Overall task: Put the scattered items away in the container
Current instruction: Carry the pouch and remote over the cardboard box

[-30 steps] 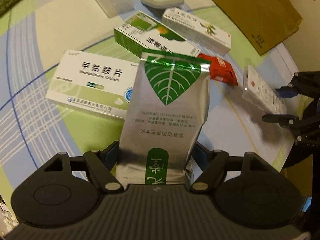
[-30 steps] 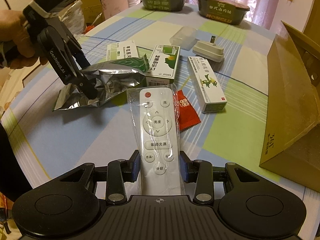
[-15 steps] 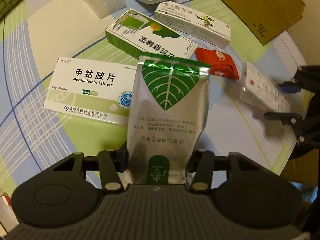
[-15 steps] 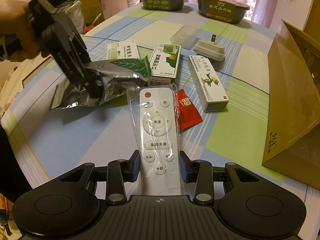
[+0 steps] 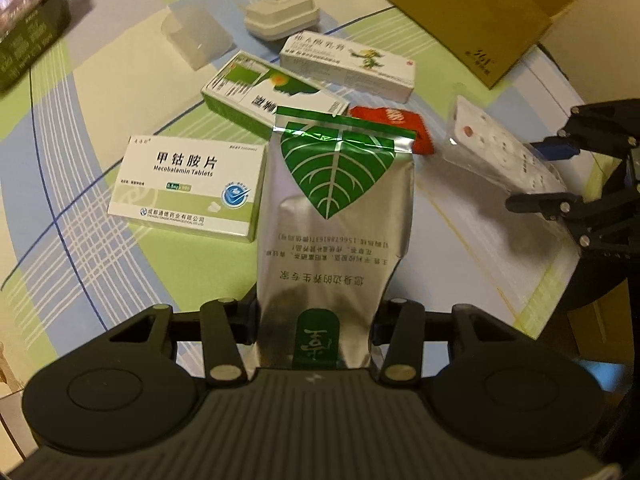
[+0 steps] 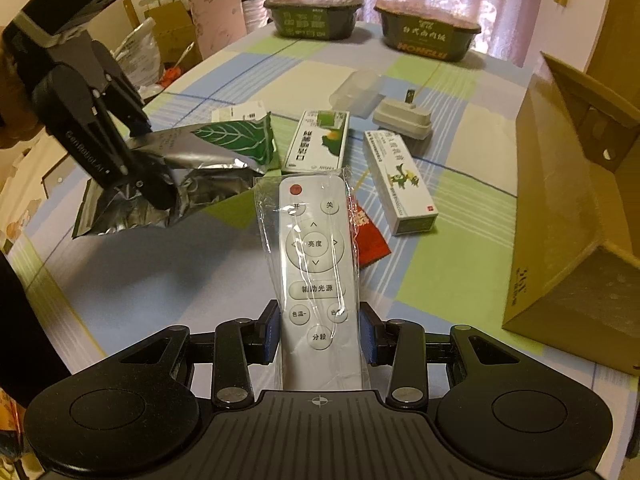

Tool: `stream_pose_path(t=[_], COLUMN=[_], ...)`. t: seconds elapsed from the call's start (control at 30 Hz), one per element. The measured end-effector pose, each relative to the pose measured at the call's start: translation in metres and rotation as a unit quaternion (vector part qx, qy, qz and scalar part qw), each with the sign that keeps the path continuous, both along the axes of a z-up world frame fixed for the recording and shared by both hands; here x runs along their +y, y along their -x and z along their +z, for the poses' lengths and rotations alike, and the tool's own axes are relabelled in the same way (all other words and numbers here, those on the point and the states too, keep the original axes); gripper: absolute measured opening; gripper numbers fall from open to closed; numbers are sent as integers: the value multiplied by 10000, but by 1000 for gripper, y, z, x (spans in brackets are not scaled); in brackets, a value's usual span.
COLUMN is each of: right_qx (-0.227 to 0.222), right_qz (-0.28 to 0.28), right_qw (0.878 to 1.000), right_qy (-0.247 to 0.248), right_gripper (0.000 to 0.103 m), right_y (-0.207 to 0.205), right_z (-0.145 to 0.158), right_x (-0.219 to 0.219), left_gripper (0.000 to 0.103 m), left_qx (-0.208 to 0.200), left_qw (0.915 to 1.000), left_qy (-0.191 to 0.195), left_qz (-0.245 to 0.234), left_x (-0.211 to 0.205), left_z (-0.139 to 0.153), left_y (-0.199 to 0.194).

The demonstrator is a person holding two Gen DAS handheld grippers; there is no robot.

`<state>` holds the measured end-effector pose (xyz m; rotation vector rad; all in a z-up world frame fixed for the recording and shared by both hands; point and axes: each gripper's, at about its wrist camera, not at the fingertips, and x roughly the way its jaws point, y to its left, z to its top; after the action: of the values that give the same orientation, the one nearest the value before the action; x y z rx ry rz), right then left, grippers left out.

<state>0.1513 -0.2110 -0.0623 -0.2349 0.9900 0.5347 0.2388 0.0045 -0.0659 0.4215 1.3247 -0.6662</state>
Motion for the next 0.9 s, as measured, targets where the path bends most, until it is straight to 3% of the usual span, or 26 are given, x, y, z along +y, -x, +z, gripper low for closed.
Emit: stream_pose_path(t=[0.5, 0.9], right_qx=[-389, -774], right_qz=[-522, -1141], right_qw=[9978, 9904], right_qy=[-84, -31], right_gripper=[42, 42], right_y=[18, 7], right_z=[54, 103], right_x=[-35, -102], left_gripper=[42, 42], left_qx=[-470, -805], left_qw=[9987, 9948], left_qy=[215, 561], left_qz=[10, -273], left_x=[-28, -114], left_z=[56, 92], left_y=[22, 18])
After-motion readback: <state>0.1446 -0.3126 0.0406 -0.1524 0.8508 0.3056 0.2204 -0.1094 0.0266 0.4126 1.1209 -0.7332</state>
